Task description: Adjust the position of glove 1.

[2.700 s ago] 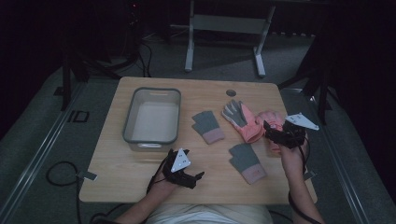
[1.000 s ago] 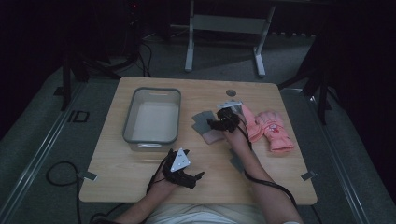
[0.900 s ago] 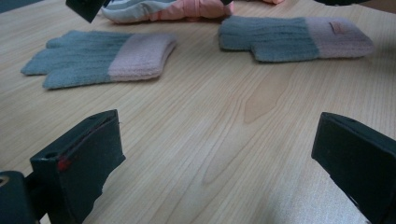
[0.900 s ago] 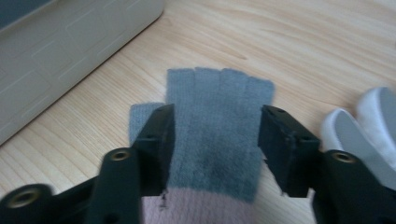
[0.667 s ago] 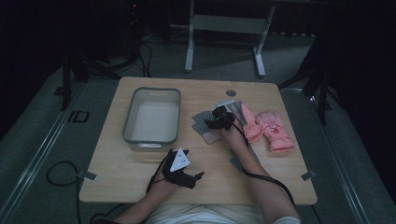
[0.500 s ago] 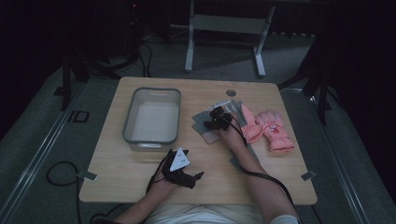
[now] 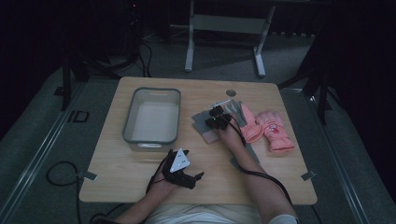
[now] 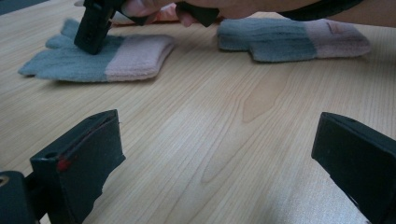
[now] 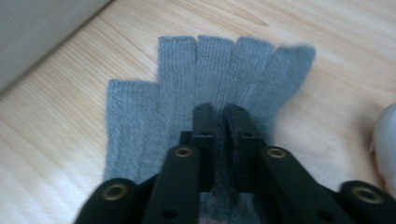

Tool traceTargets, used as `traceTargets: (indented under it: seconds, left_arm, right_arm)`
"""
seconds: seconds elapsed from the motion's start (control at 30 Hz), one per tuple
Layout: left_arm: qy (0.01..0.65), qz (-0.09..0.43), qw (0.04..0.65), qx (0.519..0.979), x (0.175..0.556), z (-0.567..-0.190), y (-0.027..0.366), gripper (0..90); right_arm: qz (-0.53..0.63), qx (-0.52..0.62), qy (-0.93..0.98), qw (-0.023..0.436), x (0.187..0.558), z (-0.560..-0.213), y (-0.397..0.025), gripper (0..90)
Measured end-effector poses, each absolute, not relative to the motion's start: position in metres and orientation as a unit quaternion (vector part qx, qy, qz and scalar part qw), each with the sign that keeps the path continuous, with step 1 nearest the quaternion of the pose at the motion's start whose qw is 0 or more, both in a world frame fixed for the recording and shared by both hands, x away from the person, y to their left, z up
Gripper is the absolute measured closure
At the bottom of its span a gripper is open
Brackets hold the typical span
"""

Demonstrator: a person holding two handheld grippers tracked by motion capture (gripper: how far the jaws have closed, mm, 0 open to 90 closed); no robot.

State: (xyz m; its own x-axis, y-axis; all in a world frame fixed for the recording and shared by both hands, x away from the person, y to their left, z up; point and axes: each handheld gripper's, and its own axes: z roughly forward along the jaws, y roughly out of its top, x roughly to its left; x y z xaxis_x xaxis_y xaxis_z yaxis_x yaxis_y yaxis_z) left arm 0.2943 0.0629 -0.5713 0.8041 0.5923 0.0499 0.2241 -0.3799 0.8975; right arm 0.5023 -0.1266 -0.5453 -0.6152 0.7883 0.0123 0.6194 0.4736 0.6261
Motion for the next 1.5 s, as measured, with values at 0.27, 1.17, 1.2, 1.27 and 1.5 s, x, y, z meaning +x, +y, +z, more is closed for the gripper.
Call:
traceTargets:
  seconds: [0.27,1.17,1.2,1.27,1.5]
  left_arm:
    - [0.252,0.187,0.495,0.81,0.294,-0.571,0.063,1.4]
    - [0.244,0.215,0.484,0.812,0.29,-0.572,0.059,1.4]
    - [0.244,0.215,0.484,0.812,0.29,-0.572,0.059,1.4]
    - [0.244,0.215,0.485,0.812,0.29,-0.572,0.059,1.4]
    - [0.241,0.219,0.483,0.813,0.29,-0.572,0.058,1.4]
  right_arm:
    - [0.335,0.447,0.815,0.153,0.472,-0.494,-0.129,85.3]
    - [0.358,0.558,0.726,0.184,0.377,-0.518,-0.122,85.5]
    - [0.364,0.561,0.721,0.179,0.376,-0.521,-0.122,85.5]
    - [0.366,0.564,0.718,0.18,0.375,-0.524,-0.12,85.5]
    - [0.344,0.588,0.711,0.172,0.383,-0.546,-0.12,85.1]
